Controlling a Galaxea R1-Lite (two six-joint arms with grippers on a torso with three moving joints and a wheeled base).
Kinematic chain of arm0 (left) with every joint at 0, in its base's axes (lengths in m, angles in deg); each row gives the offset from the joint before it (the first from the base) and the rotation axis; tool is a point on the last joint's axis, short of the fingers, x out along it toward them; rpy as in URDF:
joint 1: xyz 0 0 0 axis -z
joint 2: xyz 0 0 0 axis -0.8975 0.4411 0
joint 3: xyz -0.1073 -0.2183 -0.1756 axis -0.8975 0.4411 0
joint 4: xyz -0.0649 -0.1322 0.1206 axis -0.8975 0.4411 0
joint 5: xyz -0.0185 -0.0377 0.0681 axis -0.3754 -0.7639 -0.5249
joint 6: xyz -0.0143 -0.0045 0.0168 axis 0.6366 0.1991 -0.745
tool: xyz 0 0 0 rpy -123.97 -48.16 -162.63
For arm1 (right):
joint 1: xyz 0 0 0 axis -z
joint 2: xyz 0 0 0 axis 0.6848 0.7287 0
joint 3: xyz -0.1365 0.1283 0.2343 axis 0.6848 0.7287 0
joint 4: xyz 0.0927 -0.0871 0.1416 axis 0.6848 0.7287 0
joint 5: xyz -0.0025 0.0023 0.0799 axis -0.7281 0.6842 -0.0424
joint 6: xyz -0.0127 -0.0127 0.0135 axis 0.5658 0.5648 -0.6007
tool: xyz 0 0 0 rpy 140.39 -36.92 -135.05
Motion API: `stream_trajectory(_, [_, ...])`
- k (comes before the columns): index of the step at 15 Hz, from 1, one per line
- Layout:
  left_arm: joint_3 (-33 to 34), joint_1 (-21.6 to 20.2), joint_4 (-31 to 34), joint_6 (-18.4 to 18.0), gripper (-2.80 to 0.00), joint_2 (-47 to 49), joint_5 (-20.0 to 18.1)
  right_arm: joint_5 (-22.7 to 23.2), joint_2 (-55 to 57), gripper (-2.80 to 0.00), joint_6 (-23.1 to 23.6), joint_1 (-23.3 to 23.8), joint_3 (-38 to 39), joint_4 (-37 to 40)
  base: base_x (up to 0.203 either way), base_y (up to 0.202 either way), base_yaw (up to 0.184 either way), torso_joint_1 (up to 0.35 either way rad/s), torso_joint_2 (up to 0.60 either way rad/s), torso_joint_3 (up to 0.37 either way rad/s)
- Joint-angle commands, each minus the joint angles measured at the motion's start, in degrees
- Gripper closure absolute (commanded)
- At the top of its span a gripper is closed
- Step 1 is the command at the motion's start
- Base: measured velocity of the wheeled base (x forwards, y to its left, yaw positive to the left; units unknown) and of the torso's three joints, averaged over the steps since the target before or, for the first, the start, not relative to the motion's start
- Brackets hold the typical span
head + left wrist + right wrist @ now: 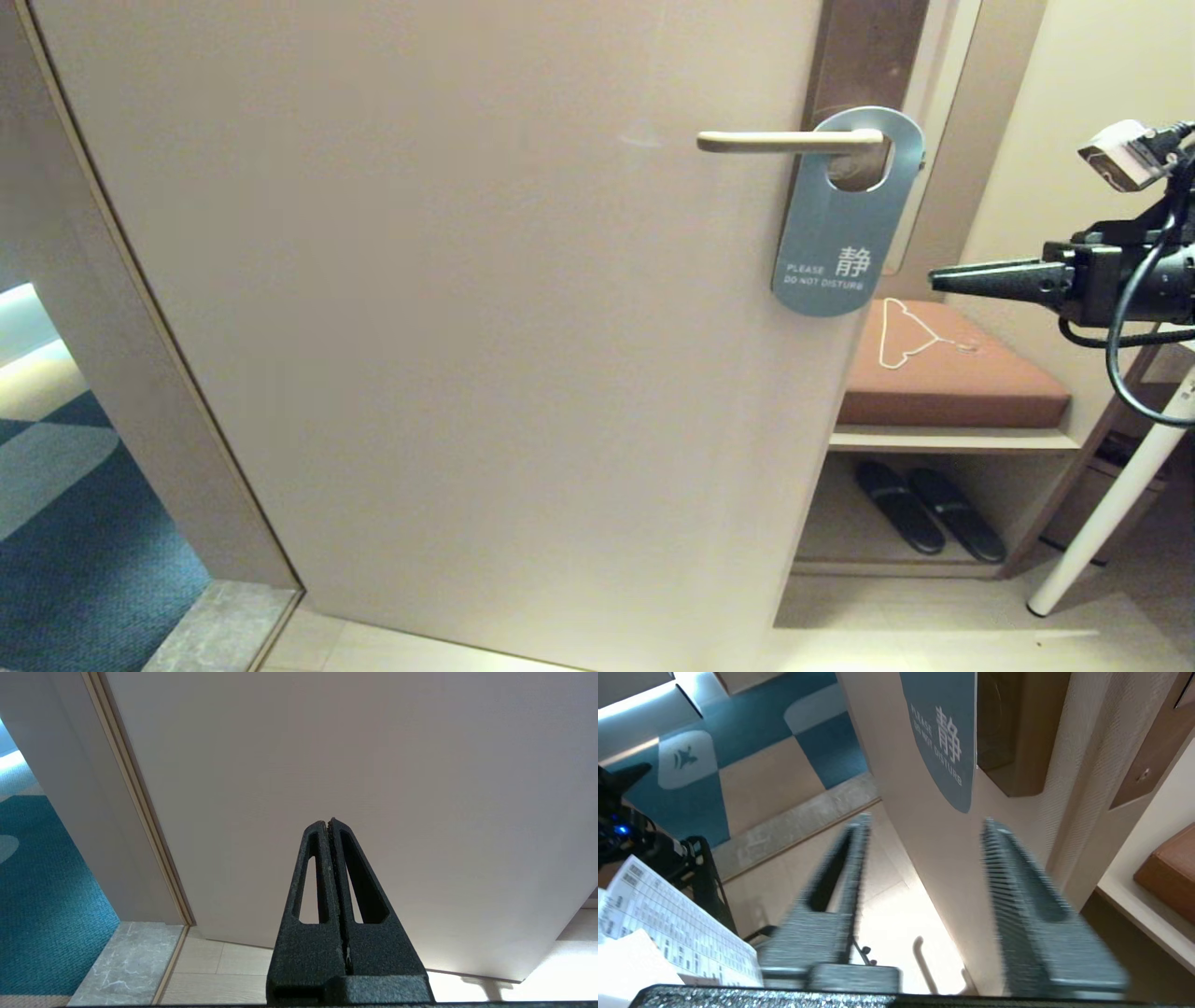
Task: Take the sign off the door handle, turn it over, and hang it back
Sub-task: Take down the sign
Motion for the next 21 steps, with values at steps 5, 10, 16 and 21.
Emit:
stream_trajectory(5, [0.0, 0.0, 0.0, 0.0, 0.0, 0.0, 0.0, 0.2, -0.1, -2.8, 0.3, -0.1, 0.4, 0.0, 0.0, 0.0, 0.0, 0.0, 0.0, 0.0])
stream_trajectory(10, [0.0, 0.0, 0.0, 0.0, 0.0, 0.0, 0.0, 0.2, 0.1, -2.8, 4.1, -0.3, 0.3, -1.8, 0.0, 0.0, 0.0, 0.0, 0.0, 0.0])
stream_trajectory(16, [0.0, 0.0, 0.0, 0.0, 0.0, 0.0, 0.0, 0.1, 0.9, -2.8, 4.4, -1.3, 0.2, -8.3, 0.0, 0.0, 0.0, 0.0, 0.0, 0.0])
stream_trajectory(21, [0.0, 0.0, 0.0, 0.0, 0.0, 0.0, 0.0, 0.1, 0.4, -2.8, 4.3, -3.1, 0.4, -8.3, 0.0, 0.0, 0.0, 0.0, 0.0, 0.0])
